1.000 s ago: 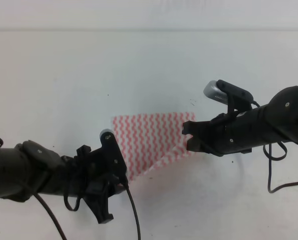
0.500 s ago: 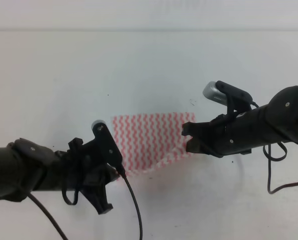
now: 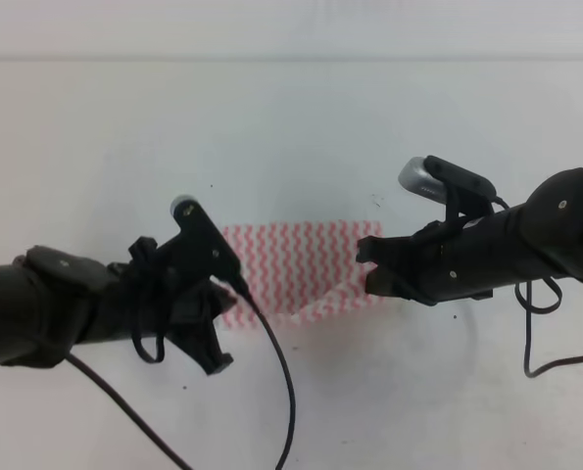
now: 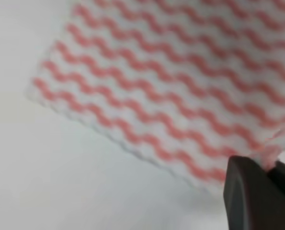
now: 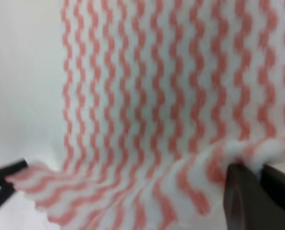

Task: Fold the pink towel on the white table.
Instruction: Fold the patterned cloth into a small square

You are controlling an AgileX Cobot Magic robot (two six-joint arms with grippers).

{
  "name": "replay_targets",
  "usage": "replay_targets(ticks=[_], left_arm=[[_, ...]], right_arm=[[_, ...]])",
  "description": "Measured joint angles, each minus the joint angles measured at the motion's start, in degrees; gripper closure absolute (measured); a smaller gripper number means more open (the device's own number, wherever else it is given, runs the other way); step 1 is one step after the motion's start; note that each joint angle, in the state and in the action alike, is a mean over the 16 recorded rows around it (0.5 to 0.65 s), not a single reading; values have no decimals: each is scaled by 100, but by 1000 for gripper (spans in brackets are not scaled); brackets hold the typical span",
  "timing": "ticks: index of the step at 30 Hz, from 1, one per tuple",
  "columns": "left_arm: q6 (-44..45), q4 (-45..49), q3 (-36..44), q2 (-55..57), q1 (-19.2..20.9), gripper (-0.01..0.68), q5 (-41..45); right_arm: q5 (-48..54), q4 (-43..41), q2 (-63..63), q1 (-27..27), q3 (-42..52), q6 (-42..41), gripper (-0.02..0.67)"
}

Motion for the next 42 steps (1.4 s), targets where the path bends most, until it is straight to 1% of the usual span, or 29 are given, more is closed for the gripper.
replay_targets(ticks=[21, 42], left_arm=[[-209, -113, -721, 530, 0, 674, -379], [-266, -352, -1059, 793, 2, 674, -667]], right_arm=[[-346, 11, -18, -1, -39, 27, 665], [-165, 0, 539, -37, -674, 22, 663]])
